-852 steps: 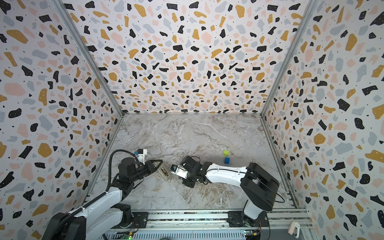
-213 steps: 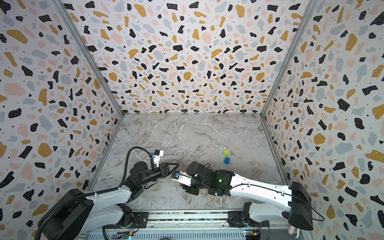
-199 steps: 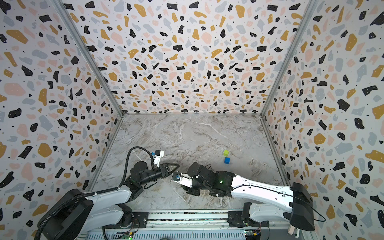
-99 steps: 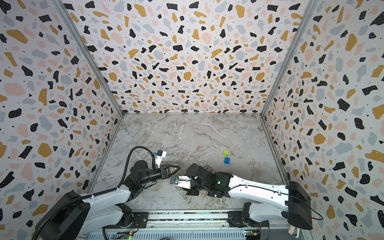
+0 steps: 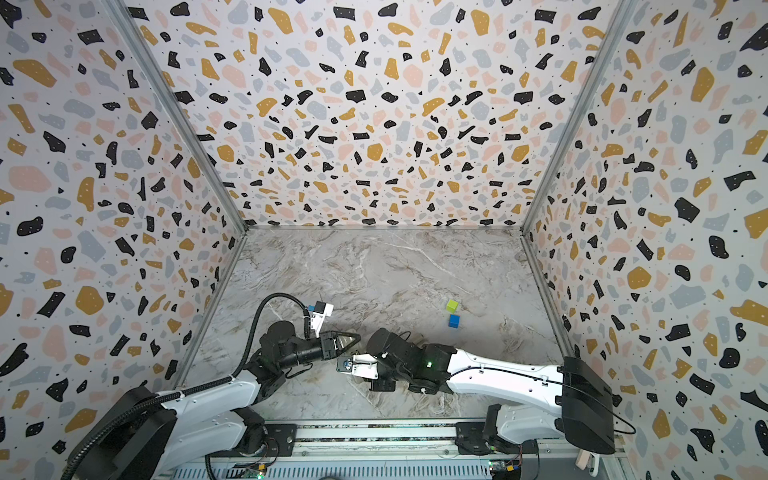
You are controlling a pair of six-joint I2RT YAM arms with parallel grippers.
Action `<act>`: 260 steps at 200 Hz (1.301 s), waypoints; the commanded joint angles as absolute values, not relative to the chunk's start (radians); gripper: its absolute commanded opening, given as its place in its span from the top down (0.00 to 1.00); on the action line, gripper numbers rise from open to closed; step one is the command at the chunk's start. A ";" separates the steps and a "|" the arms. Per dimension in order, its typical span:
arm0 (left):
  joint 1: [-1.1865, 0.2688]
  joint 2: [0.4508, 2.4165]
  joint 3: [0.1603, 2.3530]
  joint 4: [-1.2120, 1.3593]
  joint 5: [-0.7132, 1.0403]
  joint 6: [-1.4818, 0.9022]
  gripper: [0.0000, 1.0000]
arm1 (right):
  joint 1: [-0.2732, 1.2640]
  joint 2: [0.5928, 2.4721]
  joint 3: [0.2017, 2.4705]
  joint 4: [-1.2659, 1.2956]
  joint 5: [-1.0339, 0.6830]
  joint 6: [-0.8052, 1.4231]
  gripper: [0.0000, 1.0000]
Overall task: Load the batteries into the remote control
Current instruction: 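Lower the battery into the compartment beside the first with the right gripper, then press the second battery down into the compartment with the right gripper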
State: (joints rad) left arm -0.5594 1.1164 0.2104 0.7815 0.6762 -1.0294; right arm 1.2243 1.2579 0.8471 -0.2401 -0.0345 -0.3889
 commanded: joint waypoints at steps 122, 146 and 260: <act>-0.578 1.098 0.252 0.813 0.716 -1.005 1.00 | 1.224 1.310 0.868 -0.203 -0.035 -0.415 0.87; -0.584 1.097 0.253 0.815 0.720 -1.005 1.00 | 1.220 1.320 0.868 -0.199 -0.032 -0.416 0.89; -0.608 1.083 0.253 0.819 0.728 -1.006 1.00 | 1.213 1.388 0.886 -0.174 -0.009 -0.428 0.92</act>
